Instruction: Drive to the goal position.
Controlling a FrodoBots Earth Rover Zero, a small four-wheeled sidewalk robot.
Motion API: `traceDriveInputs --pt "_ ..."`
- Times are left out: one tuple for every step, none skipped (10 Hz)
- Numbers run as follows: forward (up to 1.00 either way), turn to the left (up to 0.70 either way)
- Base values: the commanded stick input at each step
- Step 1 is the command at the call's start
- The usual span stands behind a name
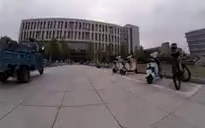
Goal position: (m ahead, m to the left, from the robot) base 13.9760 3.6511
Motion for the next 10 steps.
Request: traceDriveInputs --pt "0.70 0.13" --pt "0.70 0.14" --pt "0.70 0.14" --pt "0.70 0.14" --pt "0.70 0.14" --pt "0.70 0.14" --pt "0.70 0.14" --pt "0.70 0.13" --pt "0.70 0.06" --pt "0.70 0.00"
